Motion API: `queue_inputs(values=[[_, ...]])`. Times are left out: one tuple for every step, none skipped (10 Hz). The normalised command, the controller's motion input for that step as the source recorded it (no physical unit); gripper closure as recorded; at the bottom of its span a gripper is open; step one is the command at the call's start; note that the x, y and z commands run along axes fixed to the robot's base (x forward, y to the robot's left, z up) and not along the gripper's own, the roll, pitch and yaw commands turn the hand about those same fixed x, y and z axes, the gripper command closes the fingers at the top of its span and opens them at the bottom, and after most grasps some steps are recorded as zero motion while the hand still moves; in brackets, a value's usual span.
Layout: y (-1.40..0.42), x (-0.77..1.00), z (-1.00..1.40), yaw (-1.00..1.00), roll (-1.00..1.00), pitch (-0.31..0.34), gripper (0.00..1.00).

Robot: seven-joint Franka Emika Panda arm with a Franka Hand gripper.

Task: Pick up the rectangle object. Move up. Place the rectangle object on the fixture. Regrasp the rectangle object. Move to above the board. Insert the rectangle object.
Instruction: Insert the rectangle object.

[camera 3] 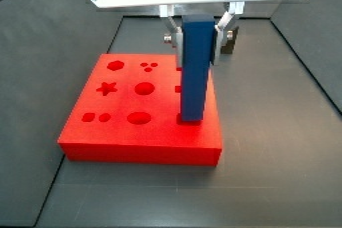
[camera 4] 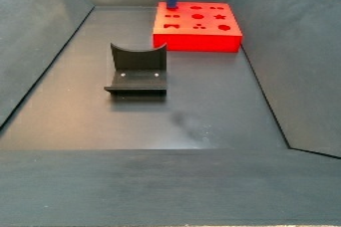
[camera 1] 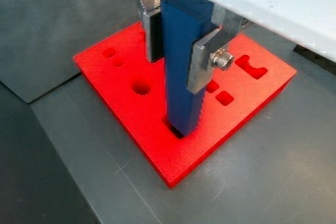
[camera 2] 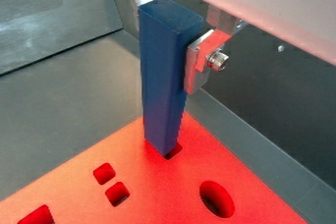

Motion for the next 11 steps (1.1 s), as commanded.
queue_inputs(values=[[-0.02, 0.0, 0.0, 0.0, 0.0, 0.0, 1.0], [-0.07, 0.0, 0.0, 0.0, 0.0, 0.0, 1.0], [-0.09, 0.0, -0.01, 0.0, 0.01, 0.0, 1.0], [-0.04, -0.03, -0.05, 0.0, 0.03, 0.0, 1.0], [-0.06, -0.03, -0.09, 0.0, 0.05, 0.0, 1.0], [-0.04, -0.05, -0.12, 0.0, 0.06, 0.0, 1.0], [-0.03, -0.04, -0.12, 0.0, 0.08, 0.003, 1.0], [-0.02, 0.0, -0.08, 0.0, 0.06, 0.004, 1.0], [-0.01, 0.0, -0.06, 0.0, 0.04, 0.0, 1.0], [-0.02, 0.0, -0.05, 0.0, 0.04, 0.0, 1.0], [-0.03, 0.0, -0.03, 0.0, 0.04, 0.0, 1.0]])
